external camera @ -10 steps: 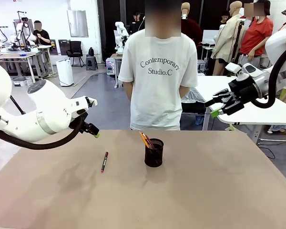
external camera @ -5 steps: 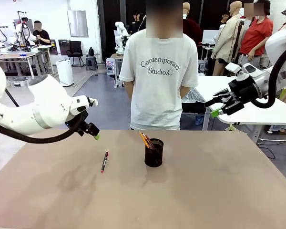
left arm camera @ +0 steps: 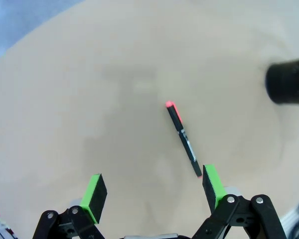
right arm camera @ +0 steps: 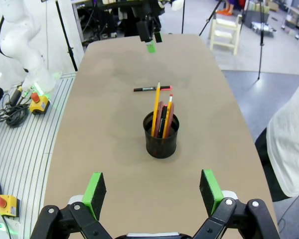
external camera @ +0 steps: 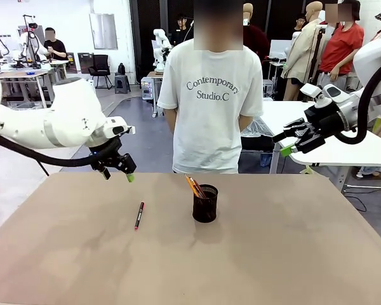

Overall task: Place the pens into the pen holder.
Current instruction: Pick up a writing instrument from the table and place it into the Pen holder.

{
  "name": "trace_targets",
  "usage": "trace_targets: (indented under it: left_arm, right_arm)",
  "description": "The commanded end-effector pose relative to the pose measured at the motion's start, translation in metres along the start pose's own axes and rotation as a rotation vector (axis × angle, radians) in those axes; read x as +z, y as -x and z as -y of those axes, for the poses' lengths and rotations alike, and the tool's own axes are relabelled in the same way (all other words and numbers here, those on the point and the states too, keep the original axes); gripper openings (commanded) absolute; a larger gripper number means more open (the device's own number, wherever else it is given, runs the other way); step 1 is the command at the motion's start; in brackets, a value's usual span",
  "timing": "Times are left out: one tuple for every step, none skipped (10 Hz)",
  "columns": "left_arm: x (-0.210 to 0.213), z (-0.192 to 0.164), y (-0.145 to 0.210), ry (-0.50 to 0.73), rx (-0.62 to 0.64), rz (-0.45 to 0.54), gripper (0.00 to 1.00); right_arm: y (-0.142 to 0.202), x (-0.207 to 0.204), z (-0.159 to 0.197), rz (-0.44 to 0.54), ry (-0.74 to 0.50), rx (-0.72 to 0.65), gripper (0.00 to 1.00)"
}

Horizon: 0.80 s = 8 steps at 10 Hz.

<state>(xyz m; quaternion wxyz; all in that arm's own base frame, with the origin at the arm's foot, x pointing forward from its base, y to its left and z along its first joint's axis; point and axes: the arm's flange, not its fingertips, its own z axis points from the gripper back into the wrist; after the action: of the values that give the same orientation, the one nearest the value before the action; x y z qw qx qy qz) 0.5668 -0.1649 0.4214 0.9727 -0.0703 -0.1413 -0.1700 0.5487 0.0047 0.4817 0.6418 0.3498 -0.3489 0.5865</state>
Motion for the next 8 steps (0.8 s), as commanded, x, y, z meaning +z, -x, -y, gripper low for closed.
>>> trace_targets:
  left_arm:
    - [-0.02, 0.022, -0.019, -0.093, 0.093, 0.03, 1.0]
    - [-0.029, 0.027, -0.027, -0.115, 0.109, 0.038, 1.0]
    - [-0.041, 0.03, -0.035, -0.092, 0.123, 0.012, 1.0]
    - [-0.049, 0.032, -0.04, -0.071, 0.128, -0.009, 1.0]
    - [-0.057, 0.037, -0.044, -0.083, 0.107, -0.02, 1.0]
    - [-0.067, 0.04, -0.045, -0.077, 0.094, -0.052, 1.0]
    - [-0.078, 0.044, -0.045, -0.078, 0.086, -0.083, 1.0]
    - [-0.087, 0.045, -0.045, -0.091, 0.091, -0.098, 1.0]
  right_arm:
    - [-0.006, 0.001, 0.003, 0.0, -0.003, -0.012, 1.0]
    - [-0.006, 0.001, 0.003, 0.0, -0.003, -0.012, 1.0]
    - [-0.006, 0.001, 0.003, 0.0, -0.003, -0.012, 1.0]
    - [-0.006, 0.001, 0.003, 0.0, -0.003, -0.012, 1.0]
    - [-0.006, 0.001, 0.003, 0.0, -0.003, -0.012, 1.0]
    - [-0.006, 0.001, 0.003, 0.0, -0.003, -0.012, 1.0]
    - [-0.006, 0.001, 0.003, 0.0, -0.003, -0.012, 1.0]
    - [-0.006, 0.001, 0.003, 0.0, -0.003, -0.012, 1.0]
